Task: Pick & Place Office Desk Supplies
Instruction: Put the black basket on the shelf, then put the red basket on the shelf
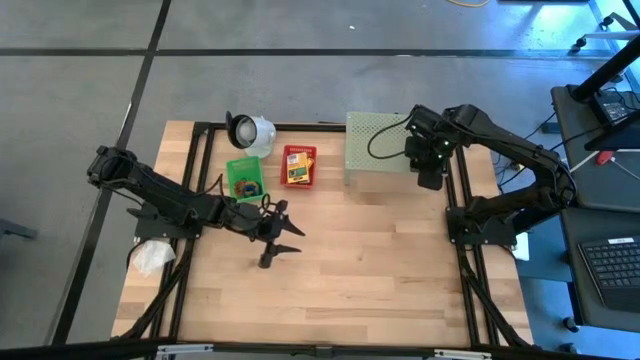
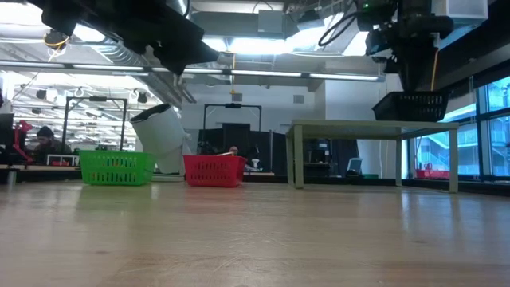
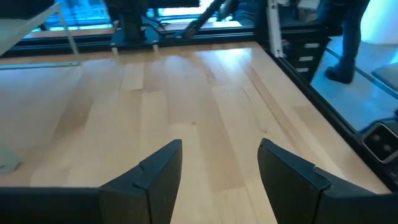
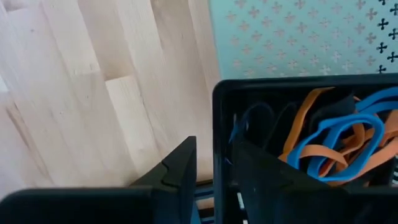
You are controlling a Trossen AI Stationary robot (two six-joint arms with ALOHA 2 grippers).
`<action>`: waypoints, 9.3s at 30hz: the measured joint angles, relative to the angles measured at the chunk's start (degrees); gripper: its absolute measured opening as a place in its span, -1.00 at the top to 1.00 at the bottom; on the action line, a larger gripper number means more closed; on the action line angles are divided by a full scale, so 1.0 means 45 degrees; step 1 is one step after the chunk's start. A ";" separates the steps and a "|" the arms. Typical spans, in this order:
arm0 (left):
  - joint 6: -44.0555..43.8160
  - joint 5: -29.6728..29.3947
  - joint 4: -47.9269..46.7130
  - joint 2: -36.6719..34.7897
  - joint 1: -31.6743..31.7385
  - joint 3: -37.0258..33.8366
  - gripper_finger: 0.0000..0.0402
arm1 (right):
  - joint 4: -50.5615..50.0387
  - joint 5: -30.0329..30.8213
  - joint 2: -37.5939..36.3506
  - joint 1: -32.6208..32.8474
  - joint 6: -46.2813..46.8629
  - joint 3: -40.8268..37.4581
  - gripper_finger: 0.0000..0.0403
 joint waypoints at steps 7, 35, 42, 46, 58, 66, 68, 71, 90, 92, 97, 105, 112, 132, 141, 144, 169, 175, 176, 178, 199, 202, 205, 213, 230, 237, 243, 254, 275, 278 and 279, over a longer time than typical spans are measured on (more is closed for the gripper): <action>-0.0386 -0.0335 0.0005 0.0000 0.0237 0.0000 -0.01 | -0.0378 0.0115 0.0000 0.0000 0.0251 0.0416 0.47; -0.0303 -0.2605 -1.1372 0.0293 0.2464 0.3828 -0.01 | 0.3280 -0.1004 -0.0817 0.7359 0.6379 0.3677 0.47; 0.1626 -0.2502 -1.1781 0.1846 0.3282 0.3861 -0.01 | 0.4389 0.2149 -0.0874 1.0830 0.7903 0.3042 0.47; 0.2353 -0.3957 -1.2253 0.2773 0.3550 0.4172 -0.01 | 0.6113 0.2925 -0.0853 1.2350 0.8291 0.1787 0.47; 0.3026 -0.2857 -1.2526 0.3279 0.4736 0.5105 -0.01 | 1.1101 0.3925 -0.0811 1.4399 0.9025 -0.2209 0.47; 0.3535 -0.2343 -1.2847 0.3279 0.5767 0.5105 -0.01 | 1.2710 0.4706 -0.0782 1.5436 0.9254 -0.2982 0.47; 0.3590 -0.1981 -1.2840 0.3279 0.6006 0.5105 -0.01 | 1.2870 0.5134 -0.0777 1.5680 0.9242 -0.2982 0.47; 0.3625 -0.1825 -1.2837 0.3451 0.6253 0.5113 -0.01 | 1.3153 0.5393 -0.0777 1.5966 0.9244 -0.2982 0.47; 0.4299 -0.1786 -1.2760 0.6144 0.6630 0.6494 -0.01 | 1.3444 0.5683 -0.0657 1.6228 0.9186 -0.2977 0.47; 0.4252 -0.1627 -1.2841 0.6325 0.6659 0.6544 -0.01 | 1.3435 0.5642 -0.0574 1.6223 0.9186 -0.2977 0.47; 0.4224 -0.1534 -1.3189 0.6771 0.6618 0.6486 0.10 | 1.3430 0.5642 -0.0466 1.6223 0.9233 -0.2977 0.47; 0.4069 -0.1767 -1.3103 0.6709 0.6447 0.6510 0.53 | 1.3441 0.5652 -0.0468 1.6223 0.9417 -0.2977 0.47; 0.3893 -0.1655 -1.3408 0.6708 0.5600 0.6640 0.79 | 1.3454 0.5654 -0.0471 1.6223 0.9469 -0.2977 0.47; 0.1407 0.0071 -1.2661 0.6704 0.1844 0.8969 0.98 | 1.3240 0.5011 -0.0471 1.5269 1.0222 -0.2977 0.47; 0.1124 0.0006 -1.2549 0.7559 0.1700 0.8971 0.97 | 1.3250 0.4962 -0.0479 1.5261 1.0241 -0.2977 0.47; 0.1243 -0.0042 -1.2669 0.7867 0.1595 0.9175 0.97 | 1.3243 0.4962 -0.0481 1.5256 1.0057 -0.2977 0.47; 0.1148 -0.0899 -1.6490 1.0611 0.0421 1.3741 0.72 | 1.3085 0.4632 -0.0481 1.5353 1.0707 -0.2977 0.47; 0.1147 -0.0897 -1.6441 1.0613 0.0471 1.3741 0.32 | 1.3038 0.4557 -0.0481 1.5353 1.0953 -0.2977 0.47; 0.1147 -0.0897 -1.6439 1.0613 0.0471 1.3741 0.27 | 1.3015 0.4487 -0.0481 1.5353 1.0953 -0.2977 0.47; 0.1147 -0.0892 -1.6495 1.0613 0.0471 1.3741 0.17 | 1.3000 0.4337 -0.0481 1.5353 1.0983 -0.2977 0.47; -0.1196 -0.2247 -1.6766 0.7743 0.0335 1.3581 -0.06 | 1.1665 0.4271 0.0036 1.4776 1.3507 -0.2958 0.39; -0.2557 -0.4167 -1.6451 0.6393 0.0356 1.2650 -0.06 | 1.1740 0.4004 0.0619 1.4383 1.3902 -0.2954 0.31; -0.3488 -0.4655 -1.4517 0.4349 0.0083 1.0673 -0.06 | 1.1669 0.3900 0.1247 1.3988 1.4123 -0.2894 0.24; -0.3157 -0.5223 -0.7392 -0.1028 -0.1036 0.4413 -0.06 | 1.1704 0.3606 0.2578 1.2801 1.3130 -0.1195 0.21; -0.0611 -0.4749 -0.1858 -0.3633 -0.1316 0.0175 -0.06 | 0.7747 0.1334 0.7526 1.1152 1.1905 0.3587 0.21; -0.0397 -0.4758 -0.2651 -0.3750 -0.1316 0.0185 -0.06 | 0.7885 0.0565 0.8022 1.0448 1.1347 0.3575 0.21; -0.0507 -0.4766 -0.3312 -0.4225 -0.1365 0.0189 -0.06 | 0.7596 0.0111 0.8448 1.0175 1.1128 0.3555 0.21; -0.0509 -0.4964 -0.4362 -0.4984 -0.2147 0.0189 -0.06 | 0.8219 -0.0649 0.9435 1.0149 1.0727 0.3553 0.21; -0.0310 -0.5487 -0.4648 -0.5197 -0.2715 0.0189 -0.06 | 0.9215 -0.1504 1.0698 0.9537 1.0213 0.3558 0.22; -0.0310 -0.5482 -0.4747 -0.5197 -0.2715 0.0189 -0.06 | 0.9391 -0.1767 1.0911 0.9484 1.0230 0.3570 0.27; -0.0306 -0.5482 -0.4781 -0.5197 -0.2715 0.0189 -0.06 | 0.9345 -0.1786 1.0914 0.9476 1.0225 0.3572 0.30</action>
